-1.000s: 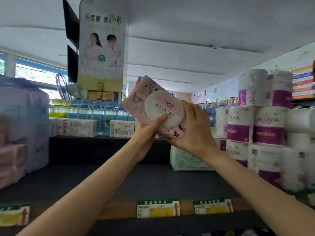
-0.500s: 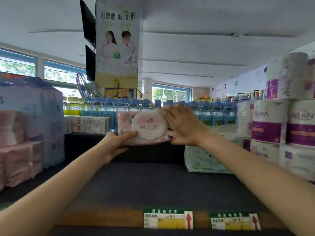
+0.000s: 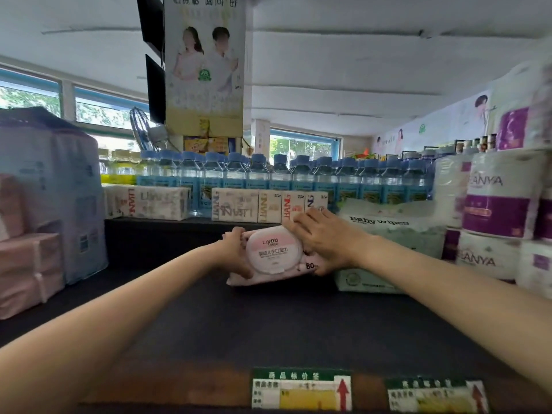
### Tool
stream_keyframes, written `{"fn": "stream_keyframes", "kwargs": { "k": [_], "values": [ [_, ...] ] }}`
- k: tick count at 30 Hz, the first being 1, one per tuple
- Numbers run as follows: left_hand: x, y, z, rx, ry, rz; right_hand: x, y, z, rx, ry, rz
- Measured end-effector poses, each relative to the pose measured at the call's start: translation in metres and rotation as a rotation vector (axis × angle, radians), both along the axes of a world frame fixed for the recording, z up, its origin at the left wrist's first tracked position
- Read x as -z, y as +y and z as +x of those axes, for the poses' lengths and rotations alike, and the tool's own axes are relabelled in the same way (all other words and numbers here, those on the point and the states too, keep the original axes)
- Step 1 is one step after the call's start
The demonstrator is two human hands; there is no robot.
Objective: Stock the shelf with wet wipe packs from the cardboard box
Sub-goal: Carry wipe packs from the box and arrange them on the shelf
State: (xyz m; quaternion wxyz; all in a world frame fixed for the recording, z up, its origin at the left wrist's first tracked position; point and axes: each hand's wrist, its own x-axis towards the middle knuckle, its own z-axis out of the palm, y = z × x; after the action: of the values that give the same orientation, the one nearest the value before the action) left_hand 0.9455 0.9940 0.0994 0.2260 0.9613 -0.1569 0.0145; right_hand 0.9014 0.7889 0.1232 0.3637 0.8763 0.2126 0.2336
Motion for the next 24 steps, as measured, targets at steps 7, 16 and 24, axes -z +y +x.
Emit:
{"fn": "stream_keyframes", "kwargs": {
  "k": [7,16,24],
  "values": [
    [0.014,-0.018,0.003,-0.057,-0.169,0.229,0.012,-0.015,0.005,0.114,0.122,-0.054],
    [0.017,-0.024,0.003,-0.08,-0.254,0.251,0.02,-0.009,0.02,0.237,-0.022,-0.062],
    [-0.002,-0.015,-0.044,-0.066,-0.35,0.473,-0.002,0.02,-0.053,0.321,-0.036,0.012]
  ]
}}
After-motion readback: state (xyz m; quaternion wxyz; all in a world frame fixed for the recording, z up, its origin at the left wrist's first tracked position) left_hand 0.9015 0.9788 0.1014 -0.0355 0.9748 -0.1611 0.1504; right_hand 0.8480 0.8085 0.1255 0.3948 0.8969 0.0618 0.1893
